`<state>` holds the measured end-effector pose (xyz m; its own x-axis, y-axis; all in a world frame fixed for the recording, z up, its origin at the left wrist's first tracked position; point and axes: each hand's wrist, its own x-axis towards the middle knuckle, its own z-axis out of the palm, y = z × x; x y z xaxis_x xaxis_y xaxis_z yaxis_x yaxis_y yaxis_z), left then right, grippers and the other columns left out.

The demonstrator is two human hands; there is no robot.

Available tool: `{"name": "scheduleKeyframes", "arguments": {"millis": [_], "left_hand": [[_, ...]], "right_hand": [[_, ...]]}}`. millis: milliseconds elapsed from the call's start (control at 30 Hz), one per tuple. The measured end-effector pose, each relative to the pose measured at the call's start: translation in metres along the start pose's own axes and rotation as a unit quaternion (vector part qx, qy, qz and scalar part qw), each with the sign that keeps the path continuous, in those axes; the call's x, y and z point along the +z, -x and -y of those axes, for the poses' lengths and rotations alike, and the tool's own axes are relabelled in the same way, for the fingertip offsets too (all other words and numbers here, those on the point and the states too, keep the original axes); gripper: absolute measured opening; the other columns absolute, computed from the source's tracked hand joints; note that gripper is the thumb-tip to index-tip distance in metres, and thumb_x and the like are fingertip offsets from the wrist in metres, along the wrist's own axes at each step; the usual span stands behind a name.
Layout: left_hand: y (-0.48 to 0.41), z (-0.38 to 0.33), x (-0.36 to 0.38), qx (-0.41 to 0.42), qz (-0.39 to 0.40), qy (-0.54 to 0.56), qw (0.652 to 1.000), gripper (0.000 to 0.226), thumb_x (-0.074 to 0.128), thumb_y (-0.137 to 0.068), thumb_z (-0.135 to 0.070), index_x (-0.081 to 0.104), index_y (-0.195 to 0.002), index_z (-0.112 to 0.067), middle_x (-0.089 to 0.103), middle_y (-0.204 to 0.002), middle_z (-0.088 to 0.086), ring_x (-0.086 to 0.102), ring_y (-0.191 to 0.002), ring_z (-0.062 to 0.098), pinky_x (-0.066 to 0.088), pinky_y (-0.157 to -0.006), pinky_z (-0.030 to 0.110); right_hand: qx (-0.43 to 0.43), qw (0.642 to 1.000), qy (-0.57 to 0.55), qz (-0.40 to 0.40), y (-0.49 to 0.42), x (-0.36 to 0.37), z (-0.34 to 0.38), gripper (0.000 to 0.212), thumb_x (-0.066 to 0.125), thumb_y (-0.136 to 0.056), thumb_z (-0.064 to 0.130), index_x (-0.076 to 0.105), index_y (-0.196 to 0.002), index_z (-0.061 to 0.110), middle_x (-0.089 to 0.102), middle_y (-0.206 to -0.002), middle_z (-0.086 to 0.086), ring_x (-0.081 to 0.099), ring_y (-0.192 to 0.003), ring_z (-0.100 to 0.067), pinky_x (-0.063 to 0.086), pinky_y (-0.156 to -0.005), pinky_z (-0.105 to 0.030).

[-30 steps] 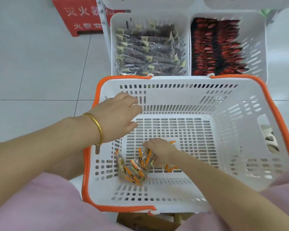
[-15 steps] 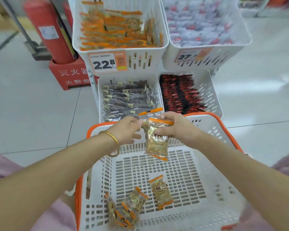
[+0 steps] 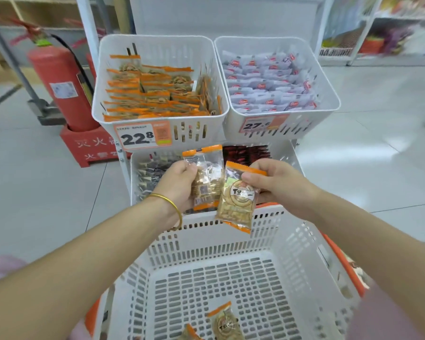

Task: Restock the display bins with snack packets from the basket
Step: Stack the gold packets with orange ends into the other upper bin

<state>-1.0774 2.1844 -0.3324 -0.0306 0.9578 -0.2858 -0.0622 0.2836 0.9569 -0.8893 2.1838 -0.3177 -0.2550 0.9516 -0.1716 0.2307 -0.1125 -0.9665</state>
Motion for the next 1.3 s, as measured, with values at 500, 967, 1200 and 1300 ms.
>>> {"name": "scheduleKeyframes", "arguments": {"millis": [500, 967, 1200, 1300], "left_hand": [[0.01, -0.011, 0.022, -0.108, 0.156, 0.169, 0.967, 0.06, 0.039, -0.091, -0.053, 0.06, -0.12, -0.004, 0.066, -0.115, 0.015, 0.061, -0.109, 0.032, 0.046, -0.099, 0.045], [0.008, -0.012, 0.017, -0.048, 0.15, 0.168, 0.973, 0.033, 0.041, -0.098, -0.032, 0.059, -0.116, -0.011, 0.068, -0.113, 0.01, 0.064, -0.105, 0.029, 0.05, -0.088, 0.041], [0.012, -0.001, 0.018, 0.04, 0.202, -0.015, 0.979, 0.065, 0.083, -0.065, -0.016, 0.053, -0.122, -0.011, 0.067, -0.113, 0.009, 0.067, -0.096, 0.024, 0.055, -0.085, 0.038], [0.01, -0.002, 0.013, 0.048, 0.186, -0.053, 0.98, 0.081, 0.077, -0.06, -0.017, 0.041, -0.132, -0.016, 0.063, -0.12, 0.006, 0.065, -0.103, 0.023, 0.053, -0.09, 0.045]], "right_hand": [[-0.007, 0.982, -0.186, -0.042, -0.014, 0.015, -0.002, 0.018, 0.046, -0.099, 0.02, 0.044, -0.081, 0.015, 0.061, -0.057, 0.006, 0.059, -0.048, -0.008, 0.047, -0.043, -0.022], [-0.065, 0.98, -0.09, -0.164, -0.004, 0.005, 0.002, 0.012, 0.058, -0.093, 0.022, 0.054, -0.083, 0.015, 0.065, -0.063, 0.006, 0.062, -0.059, -0.014, 0.051, -0.056, -0.031], [-0.109, 0.971, -0.033, -0.209, -0.004, 0.018, 0.0, 0.014, 0.066, -0.087, 0.02, 0.055, -0.081, 0.014, 0.061, -0.074, -0.007, 0.059, -0.065, -0.021, 0.05, -0.057, -0.036], [-0.109, 0.974, 0.025, -0.196, -0.007, 0.012, 0.005, 0.023, 0.071, -0.082, 0.025, 0.055, -0.099, 0.027, 0.062, -0.093, 0.006, 0.059, -0.07, -0.015, 0.049, -0.062, -0.032]]}}
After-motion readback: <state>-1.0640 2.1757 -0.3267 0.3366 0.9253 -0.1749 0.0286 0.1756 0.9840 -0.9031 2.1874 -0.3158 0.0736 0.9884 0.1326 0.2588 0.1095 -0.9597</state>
